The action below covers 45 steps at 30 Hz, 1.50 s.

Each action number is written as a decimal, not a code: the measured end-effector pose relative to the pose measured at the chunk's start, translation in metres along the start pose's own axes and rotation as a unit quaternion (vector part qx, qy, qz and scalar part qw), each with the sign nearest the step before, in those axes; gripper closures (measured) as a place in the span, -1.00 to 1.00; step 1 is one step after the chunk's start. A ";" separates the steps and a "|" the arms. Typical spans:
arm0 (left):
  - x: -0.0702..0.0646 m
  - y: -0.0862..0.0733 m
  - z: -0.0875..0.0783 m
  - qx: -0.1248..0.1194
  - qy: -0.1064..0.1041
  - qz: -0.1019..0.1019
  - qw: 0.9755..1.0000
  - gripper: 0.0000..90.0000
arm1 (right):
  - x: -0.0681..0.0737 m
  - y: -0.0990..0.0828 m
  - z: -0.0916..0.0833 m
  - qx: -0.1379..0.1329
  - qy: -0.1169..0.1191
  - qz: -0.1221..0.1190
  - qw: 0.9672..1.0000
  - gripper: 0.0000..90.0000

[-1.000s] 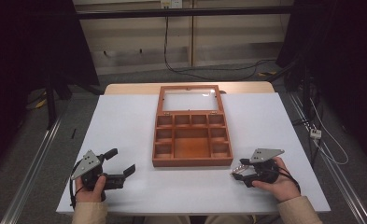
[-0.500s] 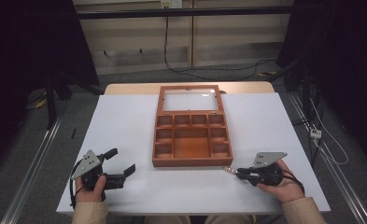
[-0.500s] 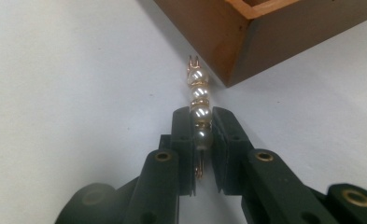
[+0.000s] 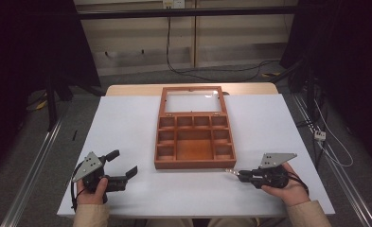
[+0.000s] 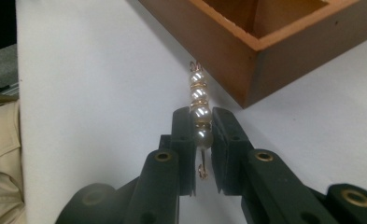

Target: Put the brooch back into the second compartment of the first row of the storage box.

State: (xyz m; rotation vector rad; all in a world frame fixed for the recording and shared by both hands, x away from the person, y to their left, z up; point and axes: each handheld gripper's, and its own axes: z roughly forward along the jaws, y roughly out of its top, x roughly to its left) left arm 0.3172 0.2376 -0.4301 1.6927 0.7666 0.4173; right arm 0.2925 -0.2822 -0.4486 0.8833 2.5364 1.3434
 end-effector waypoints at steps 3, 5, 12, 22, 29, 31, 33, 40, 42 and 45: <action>0.000 0.000 0.001 -0.002 -0.002 -0.002 1.000 -0.90 | 0.002 0.003 0.000 -0.003 0.002 -0.003 1.000 0.79; 0.000 0.000 0.001 0.000 -0.003 0.000 1.000 -0.90 | 0.005 0.008 -0.001 -0.012 0.007 -0.006 1.000 0.79; -0.001 0.001 0.002 0.000 -0.006 0.002 1.000 -0.90 | 0.008 0.012 -0.002 -0.013 0.008 -0.006 1.000 0.79; -0.001 0.001 0.004 -0.001 -0.012 0.004 1.000 -0.90 | 0.009 0.021 -0.004 -0.017 0.005 0.001 1.000 0.79; 0.001 0.001 0.003 -0.002 -0.012 0.004 1.000 -0.90 | 0.007 0.035 -0.004 -0.011 0.007 0.002 1.000 0.79; 0.001 0.001 0.003 -0.002 -0.011 0.004 1.000 -0.90 | 0.006 0.037 -0.004 -0.009 0.006 0.000 1.000 0.79; 0.001 0.001 0.003 -0.003 -0.012 0.006 1.000 -0.90 | 0.005 0.045 -0.004 -0.010 0.007 -0.003 1.000 0.79; 0.001 0.001 0.004 -0.002 -0.015 0.006 1.000 -0.90 | 0.002 0.061 -0.001 -0.009 0.007 0.000 1.000 0.79; 0.002 0.001 0.004 -0.003 -0.015 0.005 1.000 -0.90 | 0.002 0.063 -0.001 -0.010 0.007 0.000 1.000 0.79; 0.002 0.001 0.004 -0.005 -0.016 0.002 1.000 -0.90 | 0.000 0.070 0.003 -0.011 0.004 0.001 1.000 0.79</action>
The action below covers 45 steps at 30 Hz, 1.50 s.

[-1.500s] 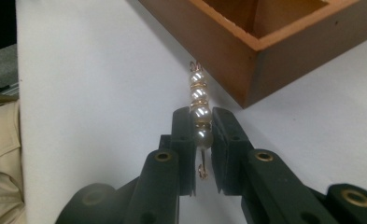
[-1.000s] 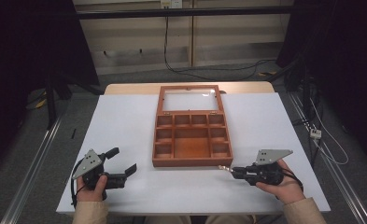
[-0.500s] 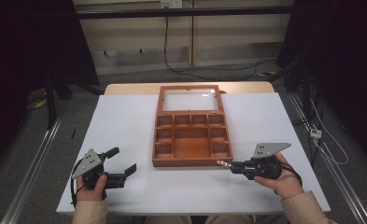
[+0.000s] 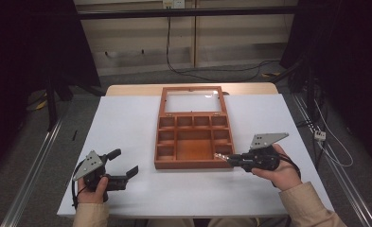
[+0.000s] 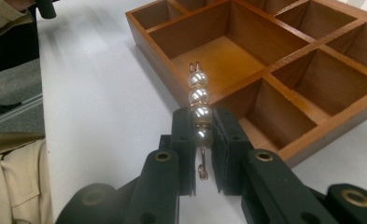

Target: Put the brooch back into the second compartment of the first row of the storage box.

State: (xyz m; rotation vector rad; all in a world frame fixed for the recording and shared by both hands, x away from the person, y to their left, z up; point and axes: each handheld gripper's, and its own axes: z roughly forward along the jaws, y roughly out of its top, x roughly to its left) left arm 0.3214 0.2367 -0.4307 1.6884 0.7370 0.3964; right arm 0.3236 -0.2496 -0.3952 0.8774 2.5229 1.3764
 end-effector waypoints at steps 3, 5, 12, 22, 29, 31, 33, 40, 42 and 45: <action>0.001 -0.001 -0.001 0.000 0.001 -0.002 1.000 -0.90 | -0.001 0.006 0.003 -0.004 0.001 0.004 1.000 0.79; 0.002 -0.001 -0.002 0.000 0.002 -0.002 1.000 -0.90 | -0.002 0.010 0.004 -0.004 -0.001 0.004 1.000 0.79; 0.003 -0.001 -0.003 -0.001 0.004 -0.003 1.000 -0.90 | -0.006 0.023 0.011 -0.001 -0.012 0.005 1.000 0.79; 0.002 0.000 -0.003 -0.001 0.001 -0.002 1.000 -0.90 | -0.013 0.035 0.019 0.000 -0.022 0.004 1.000 0.79; 0.002 0.000 -0.002 0.001 0.004 -0.003 1.000 -0.90 | -0.022 0.040 0.024 -0.003 -0.030 0.007 1.000 0.79; 0.002 0.000 -0.002 0.002 0.004 -0.001 1.000 -0.90 | -0.024 0.042 0.025 -0.005 -0.030 0.009 0.999 0.79; 0.002 0.000 -0.002 0.001 0.003 -0.002 1.000 -0.90 | -0.024 0.042 0.026 -0.004 -0.031 0.009 0.999 0.79; 0.002 0.000 -0.002 0.000 0.003 -0.002 1.000 -0.90 | -0.027 0.049 0.033 -0.003 -0.034 0.008 0.999 0.79; 0.002 0.000 -0.002 0.000 0.003 -0.002 1.000 -0.90 | -0.027 0.051 0.035 -0.002 -0.034 0.007 0.999 0.79; 0.002 0.000 -0.002 0.001 0.003 -0.002 1.000 -0.90 | -0.027 0.053 0.036 -0.002 -0.036 0.006 0.999 0.79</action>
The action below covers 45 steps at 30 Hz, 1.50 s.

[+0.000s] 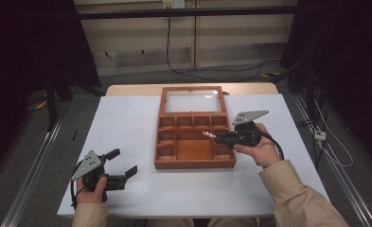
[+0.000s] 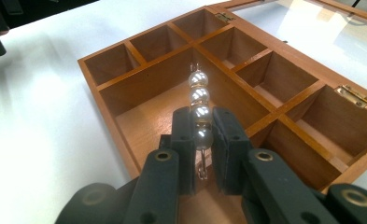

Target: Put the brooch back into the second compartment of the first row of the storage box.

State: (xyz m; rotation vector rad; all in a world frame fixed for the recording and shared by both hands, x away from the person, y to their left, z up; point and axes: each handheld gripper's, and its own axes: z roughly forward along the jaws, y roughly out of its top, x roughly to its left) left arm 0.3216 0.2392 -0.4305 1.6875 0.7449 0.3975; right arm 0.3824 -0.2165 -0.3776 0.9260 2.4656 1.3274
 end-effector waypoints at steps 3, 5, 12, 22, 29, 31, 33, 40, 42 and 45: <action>0.000 0.000 0.000 0.000 -0.001 0.000 1.000 -0.90 | -0.001 0.002 0.002 0.001 -0.002 -0.001 1.000 0.79; 0.000 0.000 0.000 0.000 -0.001 0.000 1.000 -0.90 | -0.001 0.004 0.004 0.001 -0.003 0.000 1.000 0.79; 0.001 0.000 -0.001 0.000 -0.002 0.000 1.000 -0.90 | -0.002 0.006 0.009 0.003 -0.004 0.002 1.000 0.79; 0.001 0.000 -0.001 -0.001 -0.003 0.000 1.000 -0.90 | 0.000 0.016 0.017 0.006 -0.003 -0.006 1.000 0.79; 0.001 -0.001 0.000 -0.002 -0.005 -0.003 1.000 -0.90 | -0.003 0.021 0.023 0.000 -0.006 -0.002 1.000 0.79; 0.001 -0.001 -0.001 -0.002 -0.005 -0.002 1.000 -0.90 | -0.003 0.022 0.024 0.000 -0.007 -0.001 1.000 0.79; 0.001 -0.001 -0.001 -0.002 -0.004 -0.003 1.000 -0.90 | -0.003 0.022 0.026 0.002 -0.008 -0.002 1.000 0.79; 0.001 -0.001 -0.001 -0.002 -0.006 -0.002 1.000 -0.90 | -0.004 0.027 0.033 0.006 -0.011 -0.006 1.000 0.79; 0.001 -0.001 -0.001 -0.002 -0.006 -0.002 1.000 -0.90 | -0.004 0.028 0.035 0.005 -0.012 -0.003 1.000 0.79; 0.001 -0.001 0.000 0.000 -0.006 0.000 1.000 -0.90 | -0.005 0.029 0.037 0.002 -0.010 0.000 1.000 0.79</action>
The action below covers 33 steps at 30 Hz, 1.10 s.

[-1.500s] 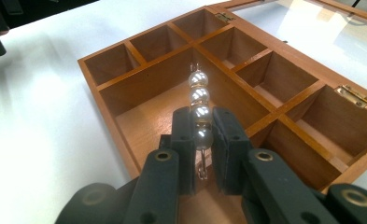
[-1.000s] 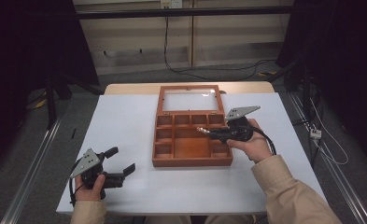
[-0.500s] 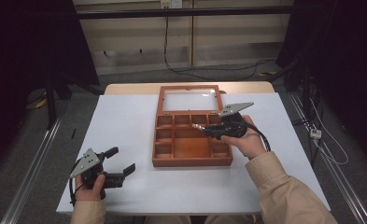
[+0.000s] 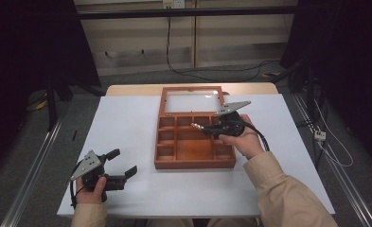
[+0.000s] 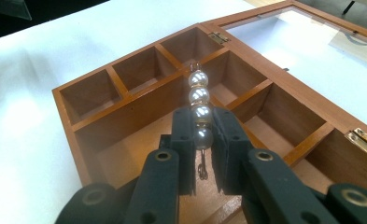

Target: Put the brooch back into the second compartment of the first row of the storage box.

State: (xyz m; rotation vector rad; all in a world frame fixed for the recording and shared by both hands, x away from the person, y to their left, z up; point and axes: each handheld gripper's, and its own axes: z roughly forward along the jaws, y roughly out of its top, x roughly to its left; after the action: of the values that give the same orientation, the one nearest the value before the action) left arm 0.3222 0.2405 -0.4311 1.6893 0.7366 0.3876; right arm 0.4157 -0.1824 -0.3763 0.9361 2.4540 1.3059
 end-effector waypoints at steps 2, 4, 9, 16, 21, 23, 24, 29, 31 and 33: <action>0.000 0.000 0.000 0.000 0.000 0.001 1.000 -0.90 | -0.001 0.001 0.002 0.000 -0.001 0.001 1.000 0.79; 0.000 0.000 0.000 0.000 0.000 0.000 1.000 -0.90 | -0.001 0.001 0.003 0.001 0.000 0.002 1.000 0.79; 0.001 0.000 0.000 0.001 -0.001 -0.001 1.000 -0.90 | -0.002 0.002 0.006 0.002 -0.002 0.002 1.000 0.79; 0.000 0.000 0.001 0.003 -0.003 0.001 1.000 -0.90 | -0.003 0.004 0.010 0.001 -0.003 0.005 1.000 0.79; 0.001 0.000 0.001 0.005 -0.003 -0.001 1.000 -0.90 | -0.005 0.003 0.013 0.003 -0.003 0.009 1.000 0.79; 0.001 0.000 0.001 0.004 -0.004 0.000 1.000 -0.90 | -0.006 0.003 0.015 0.002 -0.004 0.010 1.000 0.79; 0.001 0.000 0.001 0.004 -0.004 0.001 1.000 -0.90 | -0.006 0.003 0.015 0.000 -0.005 0.012 1.000 0.79; 0.001 0.000 0.001 0.005 -0.004 0.001 1.000 -0.90 | -0.008 0.005 0.017 -0.002 -0.006 0.014 1.000 0.79; 0.001 0.000 0.002 0.005 -0.005 0.000 1.000 -0.90 | -0.008 0.007 0.017 -0.001 -0.009 0.011 1.000 0.79; 0.001 0.000 0.002 0.005 -0.005 0.001 1.000 -0.90 | -0.008 0.009 0.018 0.000 -0.009 0.009 1.000 0.79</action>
State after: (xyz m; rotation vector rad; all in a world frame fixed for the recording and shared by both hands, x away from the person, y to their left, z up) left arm 0.3237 0.2397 -0.4318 1.6999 0.7318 0.3772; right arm 0.4337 -0.1718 -0.3807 0.9685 2.4384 1.2979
